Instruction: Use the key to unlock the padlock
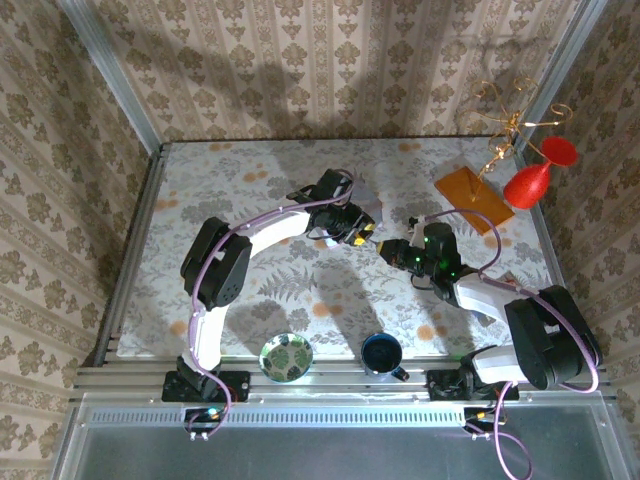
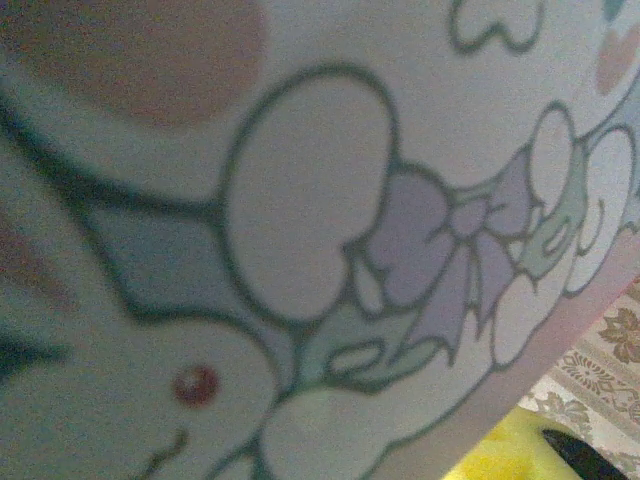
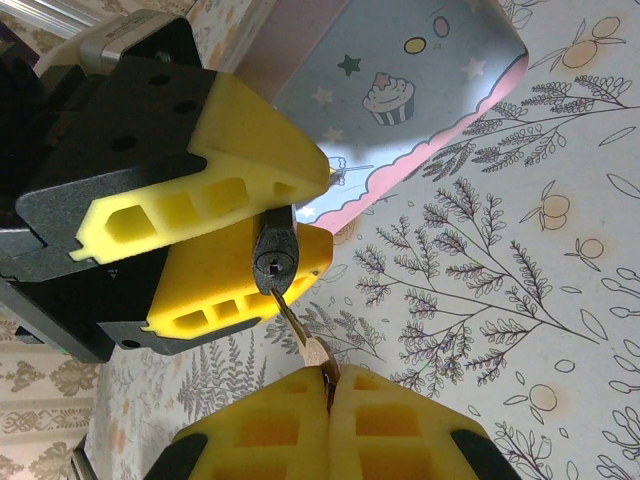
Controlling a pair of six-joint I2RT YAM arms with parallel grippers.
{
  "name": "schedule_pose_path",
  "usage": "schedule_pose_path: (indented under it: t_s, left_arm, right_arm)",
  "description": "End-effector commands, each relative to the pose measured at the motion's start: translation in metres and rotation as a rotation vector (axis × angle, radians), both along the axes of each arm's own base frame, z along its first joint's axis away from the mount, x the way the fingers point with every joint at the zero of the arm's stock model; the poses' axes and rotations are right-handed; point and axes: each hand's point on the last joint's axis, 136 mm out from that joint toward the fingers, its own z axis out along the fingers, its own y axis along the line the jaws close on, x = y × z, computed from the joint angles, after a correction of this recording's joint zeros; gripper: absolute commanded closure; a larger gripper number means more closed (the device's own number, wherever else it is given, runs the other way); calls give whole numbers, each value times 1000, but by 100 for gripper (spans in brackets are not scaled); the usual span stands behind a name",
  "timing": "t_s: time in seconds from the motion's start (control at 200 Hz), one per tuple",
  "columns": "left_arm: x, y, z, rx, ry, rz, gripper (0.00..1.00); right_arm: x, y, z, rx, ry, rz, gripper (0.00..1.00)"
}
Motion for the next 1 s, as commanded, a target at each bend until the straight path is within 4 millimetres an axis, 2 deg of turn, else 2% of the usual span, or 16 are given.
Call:
schedule_pose_path:
  t_s: [0.0,0.996]
  left_arm:
    - [-36,-2,-25,-3,227,-30,100]
    - [-35,-4,-26,-5,226,-31,100]
  right_arm:
    - [7,0,9,7,-29,-23,100]
    - [12,0,13,21,-45,-29,100]
